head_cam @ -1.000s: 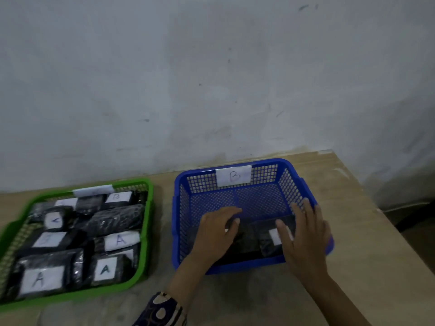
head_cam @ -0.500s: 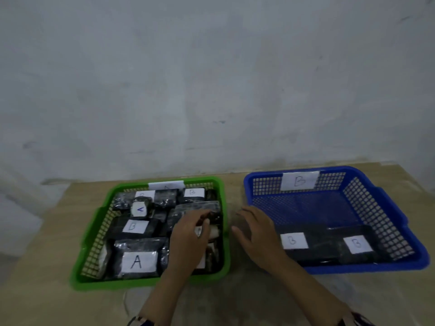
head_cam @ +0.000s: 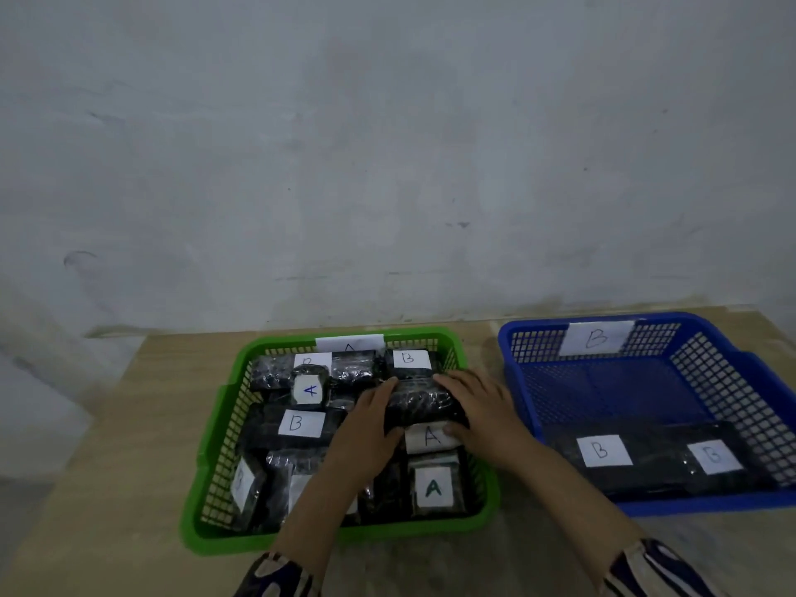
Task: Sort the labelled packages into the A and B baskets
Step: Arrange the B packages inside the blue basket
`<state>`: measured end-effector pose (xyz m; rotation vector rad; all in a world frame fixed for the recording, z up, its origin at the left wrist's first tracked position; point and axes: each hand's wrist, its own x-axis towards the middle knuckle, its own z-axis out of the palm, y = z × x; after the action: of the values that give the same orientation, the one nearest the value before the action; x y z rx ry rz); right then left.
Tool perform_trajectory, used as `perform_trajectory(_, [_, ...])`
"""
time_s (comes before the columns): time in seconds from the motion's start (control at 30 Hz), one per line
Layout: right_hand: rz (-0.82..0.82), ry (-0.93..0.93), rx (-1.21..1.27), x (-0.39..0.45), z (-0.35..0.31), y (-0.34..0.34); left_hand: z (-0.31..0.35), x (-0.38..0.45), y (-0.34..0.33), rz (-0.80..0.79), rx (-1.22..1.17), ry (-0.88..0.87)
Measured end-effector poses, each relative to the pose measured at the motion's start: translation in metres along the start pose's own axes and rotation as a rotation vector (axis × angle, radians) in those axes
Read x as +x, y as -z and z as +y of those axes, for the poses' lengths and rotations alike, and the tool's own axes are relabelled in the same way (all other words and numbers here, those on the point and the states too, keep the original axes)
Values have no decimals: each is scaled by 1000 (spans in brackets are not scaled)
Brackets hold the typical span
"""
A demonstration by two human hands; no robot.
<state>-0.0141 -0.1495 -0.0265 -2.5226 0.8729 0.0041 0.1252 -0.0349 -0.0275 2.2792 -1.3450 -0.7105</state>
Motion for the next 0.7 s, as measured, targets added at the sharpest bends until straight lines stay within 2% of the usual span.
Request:
perform_trajectory(0.07, [24, -19, 68, 1, -2, 4, -2, 3, 2, 30, -25, -5])
perform_trajectory(0.17, [91, -39, 225, -2, -7, 12, -5, 3, 5, 98, -241, -14])
perform_trajectory(0.27, [105, -44, 498, -7, -15, 21, -2, 2, 13, 208, -416, -10])
perform_trajectory(0.37, [268, -102, 765, -7, -20, 21, 4, -4, 21, 258, -570, 33])
perform_trajectory(0.47, [374, -124, 806, -6, -22, 18, 7, -10, 22, 273, -609, 0])
perform_trajectory(0.57, [348, -123, 792, -10, -22, 16, 7, -13, 20, 279, -566, 13])
perform_trajectory(0.7, [209, -132, 836, -20, -22, 15, 2, -14, 17, 318, -535, 37])
